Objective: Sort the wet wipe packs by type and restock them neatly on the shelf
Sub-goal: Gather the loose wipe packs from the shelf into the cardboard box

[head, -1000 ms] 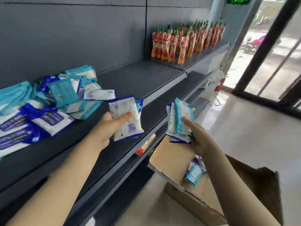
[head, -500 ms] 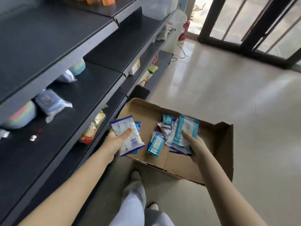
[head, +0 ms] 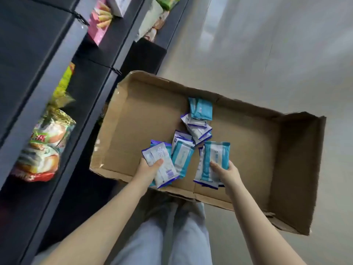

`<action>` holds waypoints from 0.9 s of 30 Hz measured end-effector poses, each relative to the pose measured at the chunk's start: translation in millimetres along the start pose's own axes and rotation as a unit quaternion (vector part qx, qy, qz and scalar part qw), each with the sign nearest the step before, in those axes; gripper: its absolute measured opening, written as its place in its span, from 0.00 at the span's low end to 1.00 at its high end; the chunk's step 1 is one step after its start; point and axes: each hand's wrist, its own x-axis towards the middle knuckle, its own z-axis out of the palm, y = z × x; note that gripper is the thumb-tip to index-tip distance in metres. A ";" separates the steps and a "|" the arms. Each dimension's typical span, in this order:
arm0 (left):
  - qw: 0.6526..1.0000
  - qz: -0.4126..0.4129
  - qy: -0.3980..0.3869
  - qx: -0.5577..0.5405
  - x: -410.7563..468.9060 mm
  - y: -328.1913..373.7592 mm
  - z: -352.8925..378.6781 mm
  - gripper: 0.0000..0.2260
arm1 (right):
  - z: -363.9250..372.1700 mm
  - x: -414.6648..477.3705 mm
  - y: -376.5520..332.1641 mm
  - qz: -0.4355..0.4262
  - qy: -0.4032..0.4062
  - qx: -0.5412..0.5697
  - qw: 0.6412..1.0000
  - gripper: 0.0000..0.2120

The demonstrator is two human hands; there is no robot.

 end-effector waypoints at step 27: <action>0.997 -0.008 0.056 0.044 -98.3 19.1 1.4 0.26 | 5.1 -52.7 -78.1 -0.045 -0.133 -0.166 0.976 0.25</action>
